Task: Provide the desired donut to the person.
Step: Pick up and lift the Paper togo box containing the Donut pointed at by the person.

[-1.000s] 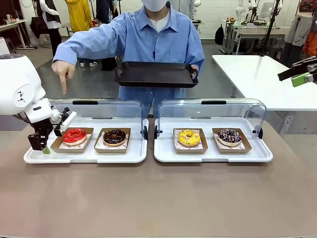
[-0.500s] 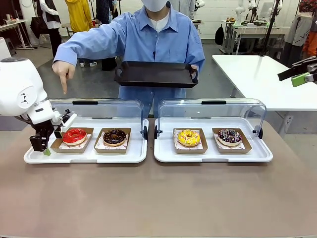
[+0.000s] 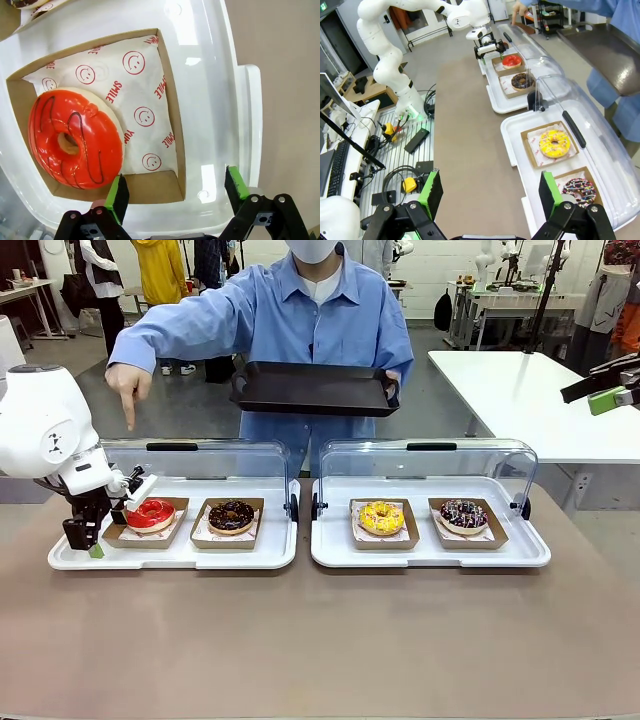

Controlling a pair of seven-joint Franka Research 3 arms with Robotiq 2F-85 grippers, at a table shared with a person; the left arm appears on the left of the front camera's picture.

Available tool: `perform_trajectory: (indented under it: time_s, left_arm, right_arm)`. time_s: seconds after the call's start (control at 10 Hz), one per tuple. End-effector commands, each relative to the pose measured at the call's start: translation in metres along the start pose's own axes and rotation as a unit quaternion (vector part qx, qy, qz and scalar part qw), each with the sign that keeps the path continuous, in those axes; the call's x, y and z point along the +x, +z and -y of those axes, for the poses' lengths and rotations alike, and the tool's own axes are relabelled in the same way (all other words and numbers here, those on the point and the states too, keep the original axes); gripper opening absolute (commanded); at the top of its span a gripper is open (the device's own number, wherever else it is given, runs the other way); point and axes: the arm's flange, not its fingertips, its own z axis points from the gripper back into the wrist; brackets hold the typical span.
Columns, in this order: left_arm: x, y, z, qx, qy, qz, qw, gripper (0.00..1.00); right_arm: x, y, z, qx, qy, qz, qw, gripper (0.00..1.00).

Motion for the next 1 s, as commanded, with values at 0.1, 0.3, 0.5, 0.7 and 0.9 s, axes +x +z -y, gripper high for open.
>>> perform_trajectory:
  time_s: [0.1, 0.3, 0.5, 0.7, 0.9]
  left_arm:
    - [0.0003, -0.0017, -0.0068, 0.003, 0.009, 0.007, 1.0, 1.0]
    - [-0.0004, -0.0027, -0.0076, 0.006, 0.006, 0.011, 1.0, 0.46]
    - [-0.0011, -0.0018, -0.0072, 0.007, 0.008, 0.009, 1.0, 0.4]
    - [-0.0017, -0.001, -0.0064, 0.007, 0.007, 0.008, 1.0, 0.0]
    - [-0.0024, 0.0, -0.0058, 0.008, 0.006, 0.008, 1.0, 0.01]
  right_arm:
    - [0.0006, -0.0013, 0.0, 0.001, 0.001, 0.002, 1.0, 1.0]
    - [0.0006, -0.0013, 0.0, 0.001, 0.001, 0.002, 1.0, 1.0]
    - [0.0006, -0.0013, 0.0, 0.001, 0.001, 0.002, 1.0, 1.0]
    - [0.0006, -0.0013, 0.0, 0.001, 0.001, 0.002, 1.0, 1.0]
    - [0.0006, -0.0013, 0.0, 0.001, 0.001, 0.002, 1.0, 1.0]
